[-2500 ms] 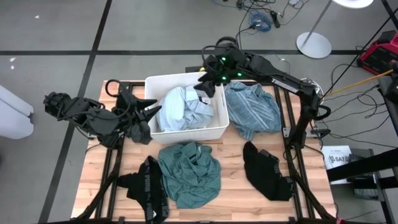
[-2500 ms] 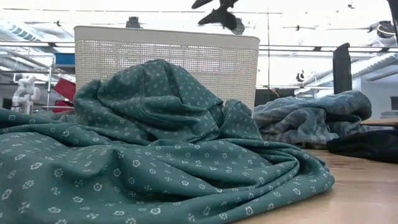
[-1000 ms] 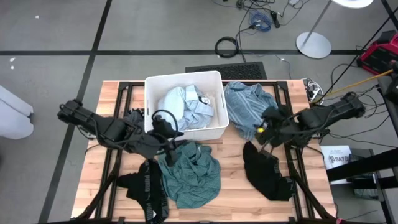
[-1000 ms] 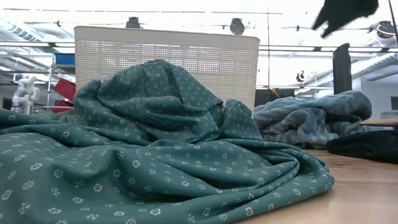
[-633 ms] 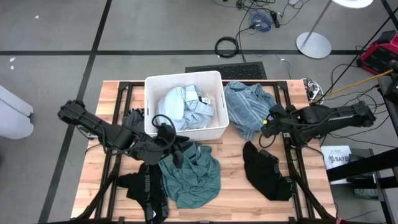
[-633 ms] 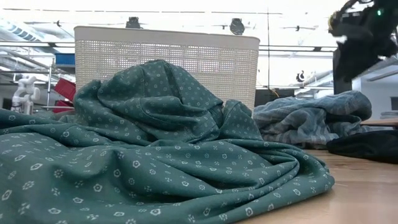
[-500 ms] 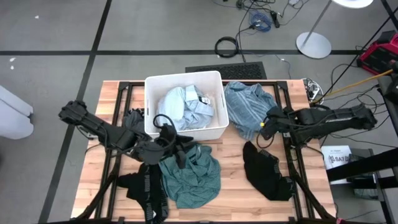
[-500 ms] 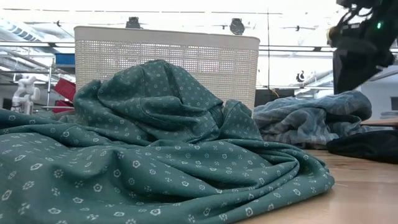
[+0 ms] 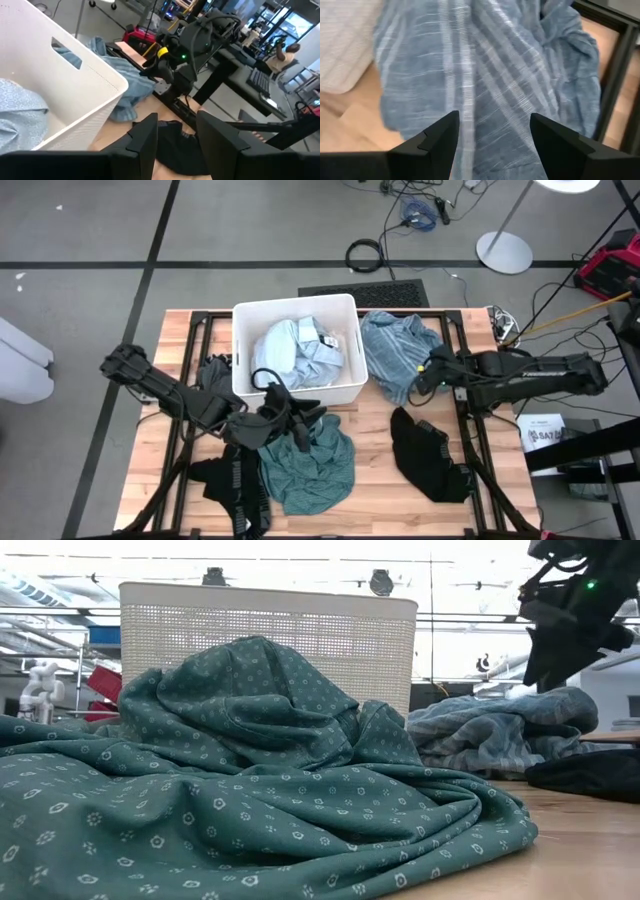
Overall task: Sort clothes
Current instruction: Put the blue polo shirt into the white laundry organizer
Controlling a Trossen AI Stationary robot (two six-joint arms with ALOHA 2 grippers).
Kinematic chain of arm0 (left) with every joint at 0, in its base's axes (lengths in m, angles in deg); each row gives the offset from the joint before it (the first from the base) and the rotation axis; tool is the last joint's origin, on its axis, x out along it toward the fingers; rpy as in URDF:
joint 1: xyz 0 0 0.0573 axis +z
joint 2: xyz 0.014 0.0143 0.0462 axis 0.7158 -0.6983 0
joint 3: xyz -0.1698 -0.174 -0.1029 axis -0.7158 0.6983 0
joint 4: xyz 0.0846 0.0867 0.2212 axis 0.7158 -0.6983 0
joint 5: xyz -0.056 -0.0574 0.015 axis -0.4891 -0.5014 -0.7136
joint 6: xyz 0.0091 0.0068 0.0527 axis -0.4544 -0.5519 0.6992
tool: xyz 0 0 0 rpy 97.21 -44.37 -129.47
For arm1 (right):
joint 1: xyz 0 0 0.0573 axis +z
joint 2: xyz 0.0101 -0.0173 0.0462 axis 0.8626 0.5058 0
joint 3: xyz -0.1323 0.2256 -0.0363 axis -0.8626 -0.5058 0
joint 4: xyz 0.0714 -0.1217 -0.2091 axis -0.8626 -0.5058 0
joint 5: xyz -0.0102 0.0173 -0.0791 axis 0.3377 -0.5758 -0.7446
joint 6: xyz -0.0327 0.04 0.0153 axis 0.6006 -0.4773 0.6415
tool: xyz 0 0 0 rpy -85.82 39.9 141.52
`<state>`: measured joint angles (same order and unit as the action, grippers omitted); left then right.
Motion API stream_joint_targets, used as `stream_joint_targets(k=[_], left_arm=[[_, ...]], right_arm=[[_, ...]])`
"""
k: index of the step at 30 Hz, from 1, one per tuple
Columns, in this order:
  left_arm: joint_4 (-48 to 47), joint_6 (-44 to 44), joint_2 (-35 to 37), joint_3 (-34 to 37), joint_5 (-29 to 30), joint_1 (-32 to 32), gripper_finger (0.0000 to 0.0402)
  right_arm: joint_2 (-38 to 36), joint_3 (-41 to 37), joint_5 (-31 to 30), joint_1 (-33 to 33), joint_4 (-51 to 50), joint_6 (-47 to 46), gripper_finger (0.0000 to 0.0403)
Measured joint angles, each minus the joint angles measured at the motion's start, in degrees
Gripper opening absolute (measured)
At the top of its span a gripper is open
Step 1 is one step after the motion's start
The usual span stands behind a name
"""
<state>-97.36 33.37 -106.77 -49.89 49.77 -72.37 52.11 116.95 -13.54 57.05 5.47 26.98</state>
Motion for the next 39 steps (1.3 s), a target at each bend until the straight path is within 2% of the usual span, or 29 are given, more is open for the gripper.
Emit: stream_joint_targets(k=[6, 9, 14, 17, 20, 21, 25, 29, 32, 39], left_arm=[[-0.08, 4.01, 0.02, 0.00, -0.91, 0.00, 0.0145], [-0.04, 6.16, 0.02, 0.00, -2.30, 0.00, 0.0145], [-0.18, 9.12, 0.02, 0.00, -8.32, 0.00, 0.0145], [-0.21, 12.13, 0.04, 0.00, -11.04, -0.11, 0.0145], [-0.43, 14.12, 0.28, 0.00, -12.26, -0.11, 0.0145], [-0.51, 14.92, 0.30, 0.00, -12.27, -0.09, 0.0145], [-0.75, 17.14, 0.43, 0.00, -12.85, -0.07, 0.0145], [-0.68, 18.94, 1.66, 0.00, -13.27, -0.07, 0.0145], [-0.49, 20.63, 2.65, -0.02, -13.27, -0.07, 0.0145], [-0.44, 21.47, 3.77, -0.04, -13.27, 0.36, 0.0145]], right_arm=[[3.81, -0.93, 0.71, -4.77, 3.56, 1.68, 0.0231], [6.24, -3.04, 6.24, -7.29, 10.07, 3.44, 0.0231], [10.25, -6.28, 14.97, -9.68, 16.77, 3.40, 0.0220], [11.28, -6.47, 18.33, -9.75, 17.62, 3.19, 0.0164], [10.77, -6.47, 21.60, -9.72, 18.66, 3.19, 0.0053], [10.34, -6.47, 22.44, -9.59, 19.23, 3.32, 0.0027], [7.40, -5.99, 25.28, -8.15, 21.85, -0.22, 0.0006], [3.37, -1.16, 24.94, -4.45, 24.39, -2.87, 0.0001], [0.90, 4.79, 21.71, -1.75, 26.33, -2.84, 0.0000], [-0.41, 23.64, 11.91, 3.87, 29.46, 6.69, 0.0000]])
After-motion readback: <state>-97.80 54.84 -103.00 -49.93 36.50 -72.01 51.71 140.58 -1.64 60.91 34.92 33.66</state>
